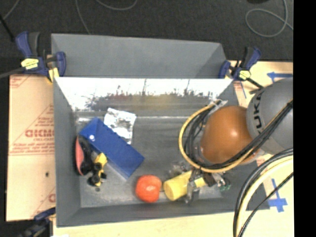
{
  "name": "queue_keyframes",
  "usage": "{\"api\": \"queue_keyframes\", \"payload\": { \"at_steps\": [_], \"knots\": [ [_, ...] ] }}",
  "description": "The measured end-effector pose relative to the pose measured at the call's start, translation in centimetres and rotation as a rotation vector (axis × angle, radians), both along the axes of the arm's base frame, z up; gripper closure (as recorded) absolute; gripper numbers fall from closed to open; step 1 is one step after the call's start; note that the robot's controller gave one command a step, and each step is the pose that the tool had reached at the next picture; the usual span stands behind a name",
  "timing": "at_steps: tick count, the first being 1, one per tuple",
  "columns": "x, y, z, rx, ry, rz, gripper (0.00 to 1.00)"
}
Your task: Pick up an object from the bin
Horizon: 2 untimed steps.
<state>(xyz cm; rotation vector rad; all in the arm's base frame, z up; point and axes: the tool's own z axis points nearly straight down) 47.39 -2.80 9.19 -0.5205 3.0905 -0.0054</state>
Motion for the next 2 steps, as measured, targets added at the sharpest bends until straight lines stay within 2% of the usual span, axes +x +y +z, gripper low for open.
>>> {"api": "queue_keyframes", "payload": {
  "at_steps": [1, 2],
  "knots": [
    [0.0, 0.0, 0.0, 0.000, 0.000, 0.000, 1.00],
    [-0.2, 0.1, 4.1, 0.001, 0.008, -0.015, 1.00]
  ]
}}
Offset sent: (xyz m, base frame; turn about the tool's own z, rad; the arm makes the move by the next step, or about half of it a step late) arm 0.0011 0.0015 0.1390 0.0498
